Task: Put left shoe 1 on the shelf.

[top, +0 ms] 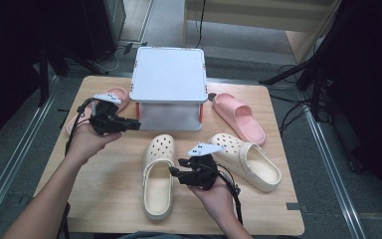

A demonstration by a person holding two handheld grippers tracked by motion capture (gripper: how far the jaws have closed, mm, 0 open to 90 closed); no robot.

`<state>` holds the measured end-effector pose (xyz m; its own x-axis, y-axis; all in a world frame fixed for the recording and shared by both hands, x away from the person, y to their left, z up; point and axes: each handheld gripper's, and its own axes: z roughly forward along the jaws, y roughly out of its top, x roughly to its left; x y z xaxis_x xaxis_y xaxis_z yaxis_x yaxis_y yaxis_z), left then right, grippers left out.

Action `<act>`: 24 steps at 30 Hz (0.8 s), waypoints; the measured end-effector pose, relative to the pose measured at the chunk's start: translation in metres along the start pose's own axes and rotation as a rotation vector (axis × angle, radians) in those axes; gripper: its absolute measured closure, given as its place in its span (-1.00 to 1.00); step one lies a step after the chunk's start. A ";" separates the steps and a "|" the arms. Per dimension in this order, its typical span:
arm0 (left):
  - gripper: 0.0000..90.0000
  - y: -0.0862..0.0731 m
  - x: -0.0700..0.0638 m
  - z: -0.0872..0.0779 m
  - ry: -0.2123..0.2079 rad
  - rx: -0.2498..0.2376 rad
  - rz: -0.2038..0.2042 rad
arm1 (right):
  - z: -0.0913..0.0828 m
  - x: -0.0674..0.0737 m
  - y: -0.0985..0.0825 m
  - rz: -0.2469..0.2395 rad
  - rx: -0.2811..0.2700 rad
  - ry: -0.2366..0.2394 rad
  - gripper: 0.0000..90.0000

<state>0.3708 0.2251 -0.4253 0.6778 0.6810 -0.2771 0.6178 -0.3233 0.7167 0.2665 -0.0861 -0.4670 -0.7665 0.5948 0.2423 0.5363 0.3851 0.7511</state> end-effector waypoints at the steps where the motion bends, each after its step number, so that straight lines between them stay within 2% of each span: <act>1: 0.70 0.000 0.000 0.000 0.000 0.000 0.000 | 0.000 0.000 0.000 0.000 0.000 0.000 0.17; 4: 0.71 0.016 0.002 -0.007 0.007 -0.019 0.005 | 0.004 0.002 0.000 -0.002 0.016 0.006 0.11; 5: 0.71 0.016 0.002 -0.007 0.007 -0.019 0.005 | 0.004 0.002 0.000 -0.002 0.016 0.006 0.11; 7: 0.73 0.031 0.005 -0.014 0.029 -0.027 0.014 | 0.008 0.002 -0.002 0.008 0.035 0.008 0.09; 8: 0.74 0.031 0.005 -0.014 0.029 -0.027 0.014 | 0.008 0.002 -0.002 0.008 0.035 0.008 0.09; 11: 0.78 0.048 0.003 -0.021 0.022 -0.044 0.025 | 0.012 0.003 -0.003 0.006 0.053 0.005 0.09; 15: 0.83 0.070 0.005 -0.020 0.039 -0.044 0.035 | 0.017 0.003 -0.003 -0.008 0.060 -0.006 0.07; 16: 0.87 0.070 0.005 -0.020 0.039 -0.044 0.035 | 0.017 0.003 -0.003 -0.008 0.060 -0.006 0.07; 17: 0.88 0.077 0.009 -0.019 0.040 -0.036 0.027 | 0.019 0.003 -0.004 -0.018 0.071 -0.022 0.07; 20: 0.91 0.082 0.011 -0.017 0.038 -0.036 0.034 | 0.020 0.001 -0.004 -0.007 0.074 -0.020 0.07; 22: 0.91 0.085 0.013 -0.013 0.056 -0.026 0.035 | 0.022 0.000 -0.004 -0.006 0.068 -0.019 0.06; 24: 0.91 0.084 0.017 -0.010 0.041 -0.036 0.028 | 0.026 0.000 -0.003 0.003 0.069 -0.022 0.05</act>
<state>0.4302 0.2157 -0.3634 0.6777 0.6982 -0.2307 0.5835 -0.3196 0.7466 0.2742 -0.0691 -0.4847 -0.7570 0.6114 0.2306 0.5624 0.4300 0.7062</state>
